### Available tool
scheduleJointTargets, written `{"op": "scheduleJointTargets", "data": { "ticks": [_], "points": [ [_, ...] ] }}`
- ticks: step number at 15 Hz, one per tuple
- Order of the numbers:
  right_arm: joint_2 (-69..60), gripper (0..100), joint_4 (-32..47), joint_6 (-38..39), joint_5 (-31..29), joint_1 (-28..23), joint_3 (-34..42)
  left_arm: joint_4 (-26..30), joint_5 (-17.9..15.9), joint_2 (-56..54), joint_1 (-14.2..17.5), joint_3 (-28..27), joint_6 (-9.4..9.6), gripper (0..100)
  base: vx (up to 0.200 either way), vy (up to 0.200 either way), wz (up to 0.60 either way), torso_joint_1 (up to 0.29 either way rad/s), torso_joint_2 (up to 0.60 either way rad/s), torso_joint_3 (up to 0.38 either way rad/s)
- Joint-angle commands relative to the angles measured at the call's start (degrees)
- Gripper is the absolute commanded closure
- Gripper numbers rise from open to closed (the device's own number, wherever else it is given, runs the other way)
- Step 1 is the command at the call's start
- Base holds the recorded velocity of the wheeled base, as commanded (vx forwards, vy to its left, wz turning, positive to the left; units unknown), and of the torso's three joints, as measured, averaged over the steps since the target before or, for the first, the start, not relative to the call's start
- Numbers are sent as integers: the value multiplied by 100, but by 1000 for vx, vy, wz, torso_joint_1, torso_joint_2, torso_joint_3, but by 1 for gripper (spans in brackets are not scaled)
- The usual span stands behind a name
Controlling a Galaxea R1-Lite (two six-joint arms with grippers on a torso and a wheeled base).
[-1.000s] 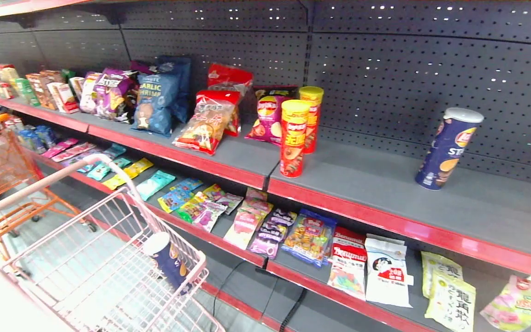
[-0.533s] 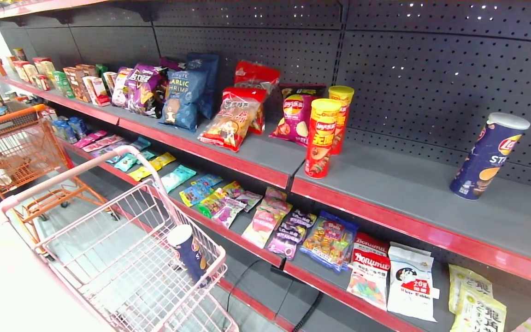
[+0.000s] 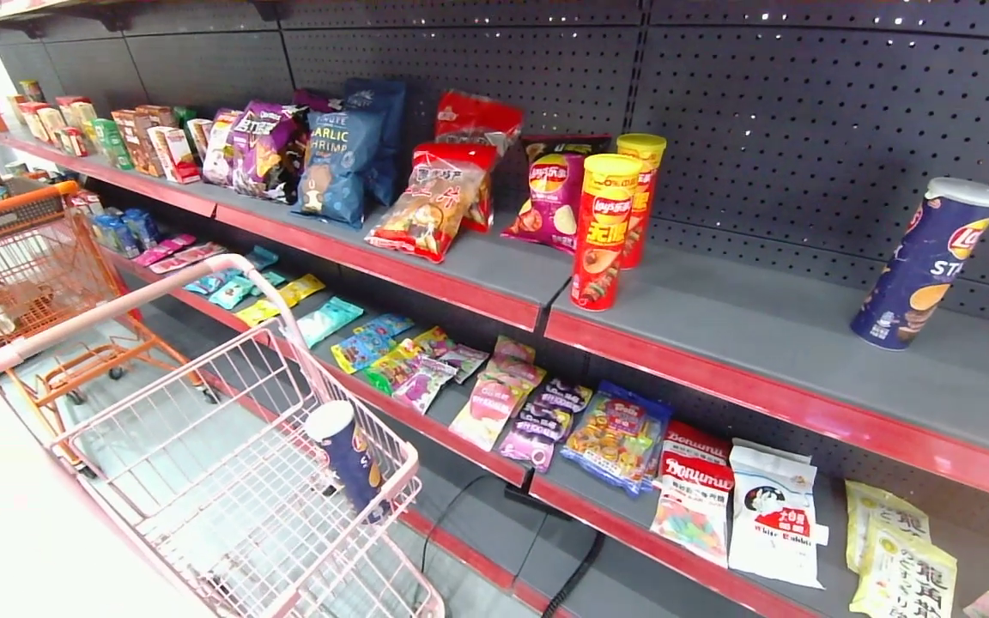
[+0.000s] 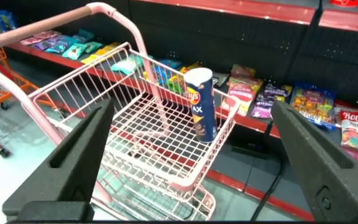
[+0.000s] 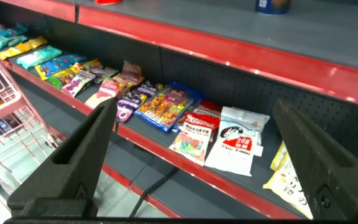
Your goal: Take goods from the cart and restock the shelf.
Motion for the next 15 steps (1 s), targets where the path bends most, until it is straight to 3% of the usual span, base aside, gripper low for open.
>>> {"op": "scheduleJointTargets", "data": {
  "ticks": [1, 8, 15],
  "points": [
    [2, 0, -1, -3, 4, 0, 1, -1, 1, 8, 2, 1, 0, 0, 0, 0, 0, -139, 349, 203],
    [2, 0, -1, -12, 4, 0, 10, -1, 1, 8, 2, 1, 0, 0, 0, 0, 0, -161, 395, 234],
    [2, 0, -1, -12, 4, 0, 1, -1, 1, 8, 2, 1, 0, 0, 0, 0, 0, -200, 540, 336]
  ]
}}
